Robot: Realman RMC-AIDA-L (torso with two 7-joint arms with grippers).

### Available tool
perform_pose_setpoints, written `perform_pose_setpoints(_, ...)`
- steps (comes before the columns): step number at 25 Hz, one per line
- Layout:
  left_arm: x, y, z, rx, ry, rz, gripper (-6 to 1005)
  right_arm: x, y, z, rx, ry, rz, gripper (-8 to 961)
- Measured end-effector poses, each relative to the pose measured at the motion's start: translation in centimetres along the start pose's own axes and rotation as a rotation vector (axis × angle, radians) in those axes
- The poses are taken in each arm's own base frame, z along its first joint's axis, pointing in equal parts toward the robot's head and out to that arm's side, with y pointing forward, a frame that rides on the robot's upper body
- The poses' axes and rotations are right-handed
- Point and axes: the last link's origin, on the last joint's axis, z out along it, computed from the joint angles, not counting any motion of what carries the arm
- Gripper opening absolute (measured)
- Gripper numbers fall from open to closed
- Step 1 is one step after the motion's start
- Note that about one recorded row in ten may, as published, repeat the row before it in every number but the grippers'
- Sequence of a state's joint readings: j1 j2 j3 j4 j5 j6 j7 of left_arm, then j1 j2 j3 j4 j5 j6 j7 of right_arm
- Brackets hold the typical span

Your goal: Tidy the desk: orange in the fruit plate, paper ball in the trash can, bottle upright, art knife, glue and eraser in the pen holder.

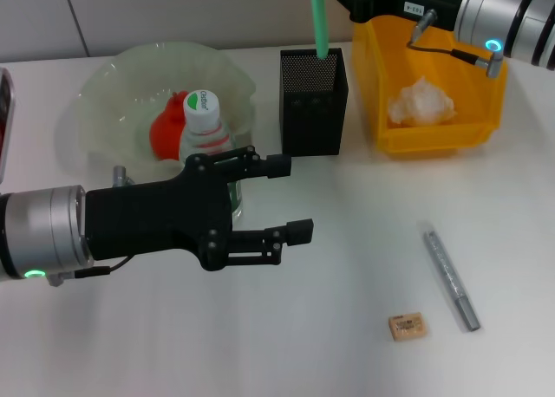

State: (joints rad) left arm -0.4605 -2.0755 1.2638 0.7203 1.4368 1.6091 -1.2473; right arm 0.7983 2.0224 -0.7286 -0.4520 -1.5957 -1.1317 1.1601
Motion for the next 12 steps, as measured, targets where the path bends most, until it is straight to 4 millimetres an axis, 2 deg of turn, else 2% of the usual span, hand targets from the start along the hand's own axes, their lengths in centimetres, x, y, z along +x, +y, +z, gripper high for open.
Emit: perform_pose_setpoints(12,-0.23,0.11,-0.08,0.002,-0.002,0.002,812,0.87,0.93,0.72,0.003,0.011,0.017,50)
